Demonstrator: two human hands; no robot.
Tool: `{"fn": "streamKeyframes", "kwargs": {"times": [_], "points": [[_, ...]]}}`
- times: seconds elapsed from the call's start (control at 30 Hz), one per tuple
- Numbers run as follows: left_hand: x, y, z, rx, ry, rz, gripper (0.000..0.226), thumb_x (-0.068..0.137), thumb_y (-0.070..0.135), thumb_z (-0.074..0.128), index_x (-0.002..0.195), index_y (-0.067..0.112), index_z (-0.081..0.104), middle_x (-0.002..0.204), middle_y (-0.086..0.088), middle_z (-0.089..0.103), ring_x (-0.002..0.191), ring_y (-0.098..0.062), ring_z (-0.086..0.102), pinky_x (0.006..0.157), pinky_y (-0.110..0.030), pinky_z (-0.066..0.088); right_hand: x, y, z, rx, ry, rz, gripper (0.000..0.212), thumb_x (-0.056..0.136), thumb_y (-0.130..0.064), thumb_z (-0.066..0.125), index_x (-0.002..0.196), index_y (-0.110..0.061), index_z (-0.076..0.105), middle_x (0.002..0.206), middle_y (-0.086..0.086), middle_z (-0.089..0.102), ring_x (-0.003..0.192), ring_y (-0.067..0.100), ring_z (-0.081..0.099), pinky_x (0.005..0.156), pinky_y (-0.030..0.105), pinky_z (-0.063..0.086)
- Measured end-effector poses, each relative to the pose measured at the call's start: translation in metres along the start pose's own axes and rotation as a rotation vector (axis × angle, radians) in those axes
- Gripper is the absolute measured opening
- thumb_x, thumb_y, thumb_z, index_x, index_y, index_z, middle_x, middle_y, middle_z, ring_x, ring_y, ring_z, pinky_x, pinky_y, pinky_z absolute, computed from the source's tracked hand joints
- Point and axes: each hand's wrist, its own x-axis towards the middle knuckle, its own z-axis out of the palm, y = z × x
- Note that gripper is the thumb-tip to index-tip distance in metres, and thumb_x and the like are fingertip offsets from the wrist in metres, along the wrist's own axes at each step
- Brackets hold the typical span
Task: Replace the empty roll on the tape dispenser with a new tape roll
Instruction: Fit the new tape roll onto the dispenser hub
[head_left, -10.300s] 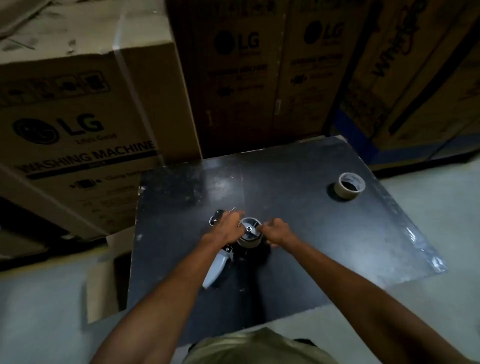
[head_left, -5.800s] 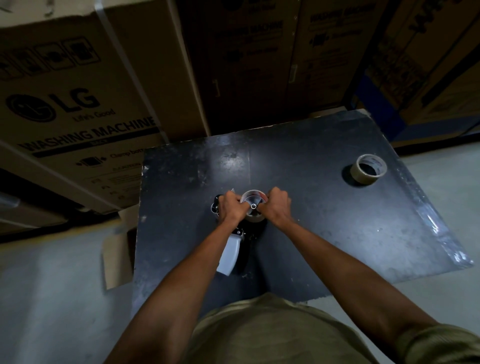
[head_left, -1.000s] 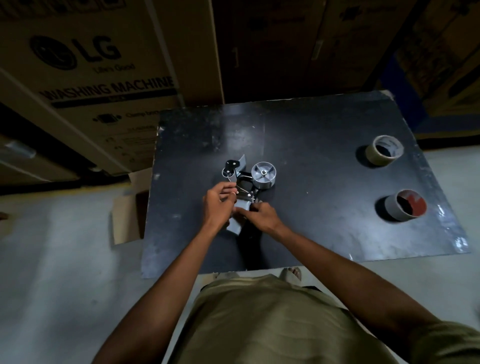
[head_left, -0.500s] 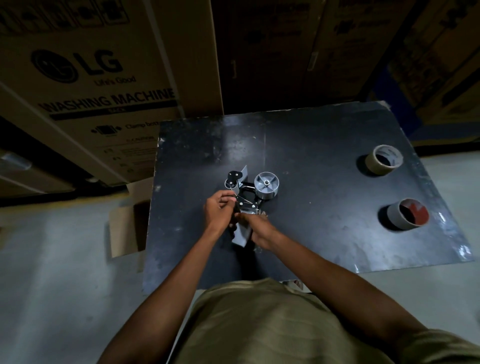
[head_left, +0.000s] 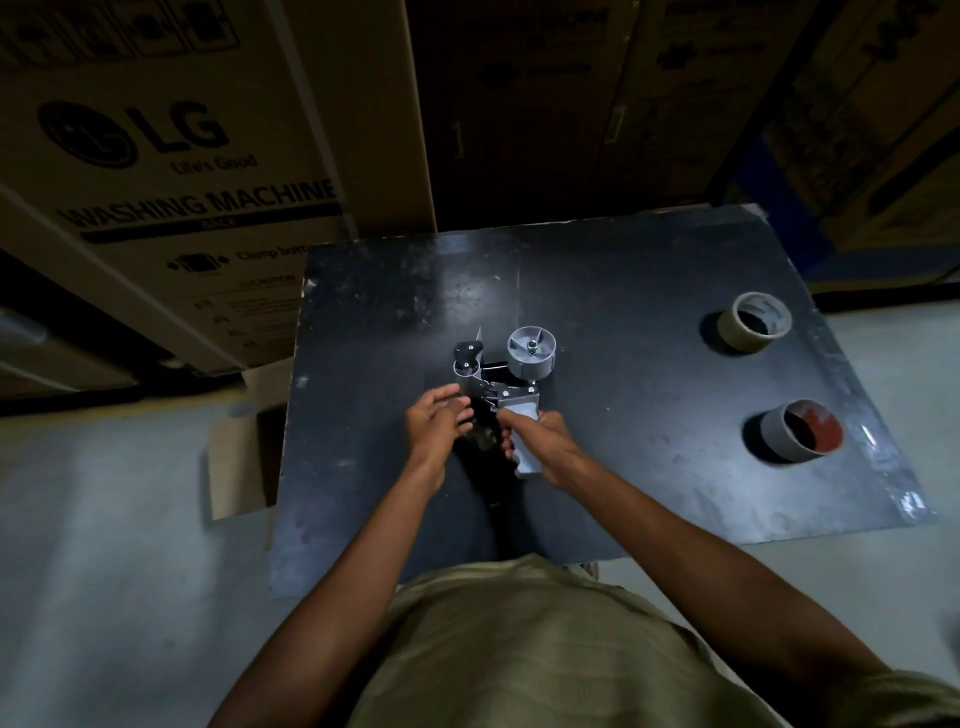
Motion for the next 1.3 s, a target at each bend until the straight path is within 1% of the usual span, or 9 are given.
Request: {"fn": "streamKeyframes", "kwargs": {"times": [0.13,0.27,0.4,0.53,0.63,0.77,0.9,1.03,1.3], "points": [[-0.009,0.009,0.009,-0.193,-0.012,-0.133,0.024,0.095,0.008,0.057,0.119,0.006,0.059,0.1,-0.013,0.069,0.084,-0.022,0.07,0.068,-0.025,0.059,-0.015,-0.024,-0.01,-0.005,-0.048,-0.038,0.018,0.087,-0.008,0.07,0.072,-0.006,0.061,0.063,0.011,0.055,0.045,0.015,0.05,0.039,0.022,0.042],[-0.022,0.026,0.022,-0.325,-0.036,-0.192,0.01,0.094,0.017,0.06,0.1,0.01,0.064,0.1,-0.015,0.07,0.079,-0.02,0.07,0.066,-0.026,0.058,-0.042,-0.054,-0.018,-0.006,-0.108,-0.08,0.021,0.091,-0.008,0.066,0.071,-0.006,0.059,0.059,0.009,0.055,0.041,0.014,0.051,0.038,0.02,0.042],[-0.039,0.048,0.035,-0.415,-0.108,-0.218,0.028,0.091,0.029,0.064,0.106,0.005,0.064,0.096,-0.012,0.073,0.078,-0.019,0.071,0.076,-0.029,0.058,-0.068,-0.079,-0.025,-0.054,-0.141,-0.132,0.02,0.092,-0.007,0.063,0.072,-0.006,0.06,0.061,0.011,0.056,0.041,0.014,0.053,0.041,0.021,0.045],[-0.066,0.072,0.04,-0.522,-0.172,-0.275,0.042,0.087,0.033,0.068,0.11,-0.001,0.062,0.106,-0.015,0.071,0.099,-0.025,0.07,0.082,-0.029,0.061,-0.093,-0.095,-0.036,-0.107,-0.184,-0.158,0.013,0.091,-0.009,0.065,0.08,-0.004,0.063,0.063,0.011,0.061,0.048,0.017,0.055,0.045,0.024,0.047],[-0.088,0.085,0.043,-0.528,-0.165,-0.263,0.05,0.081,0.036,0.072,0.113,-0.002,0.063,0.117,-0.018,0.069,0.112,-0.025,0.068,0.088,-0.031,0.059,-0.112,-0.104,-0.045,-0.112,-0.199,-0.176,0.007,0.09,-0.006,0.065,0.088,0.0,0.064,0.067,0.012,0.06,0.051,0.018,0.055,0.047,0.026,0.048],[-0.109,0.101,0.048,-0.531,-0.132,-0.232,0.063,0.07,0.041,0.077,0.117,0.001,0.064,0.115,-0.016,0.072,0.111,-0.023,0.069,0.096,-0.035,0.056,-0.13,-0.112,-0.054,-0.173,-0.198,-0.216,0.007,0.088,-0.006,0.066,0.088,0.001,0.066,0.067,0.012,0.061,0.055,0.021,0.056,0.05,0.028,0.049],[-0.118,0.106,0.054,-0.499,-0.107,-0.221,0.048,0.069,0.035,0.082,0.105,0.006,0.069,0.108,-0.014,0.074,0.106,-0.021,0.071,0.092,-0.035,0.058,-0.139,-0.114,-0.057,-0.194,-0.199,-0.23,0.007,0.089,-0.005,0.066,0.087,0.002,0.066,0.069,0.016,0.06,0.059,0.025,0.055,0.052,0.03,0.048],[-0.12,0.108,0.057,-0.469,-0.087,-0.232,0.048,0.068,0.033,0.084,0.105,0.006,0.068,0.11,-0.014,0.072,0.106,-0.021,0.071,0.087,-0.035,0.06,-0.141,-0.115,-0.059,-0.182,-0.21,-0.222,0.008,0.09,-0.006,0.065,0.092,0.003,0.066,0.07,0.015,0.06,0.059,0.024,0.056,0.052,0.028,0.048],[-0.122,0.106,0.061,-0.445,-0.042,-0.243,0.032,0.075,0.029,0.083,0.093,0.006,0.068,0.108,-0.019,0.073,0.102,-0.022,0.072,0.092,-0.039,0.058,-0.139,-0.113,-0.06,-0.146,-0.202,-0.185,0.007,0.089,-0.004,0.065,0.093,0.002,0.066,0.07,0.011,0.06,0.055,0.018,0.056,0.048,0.024,0.049]]}}
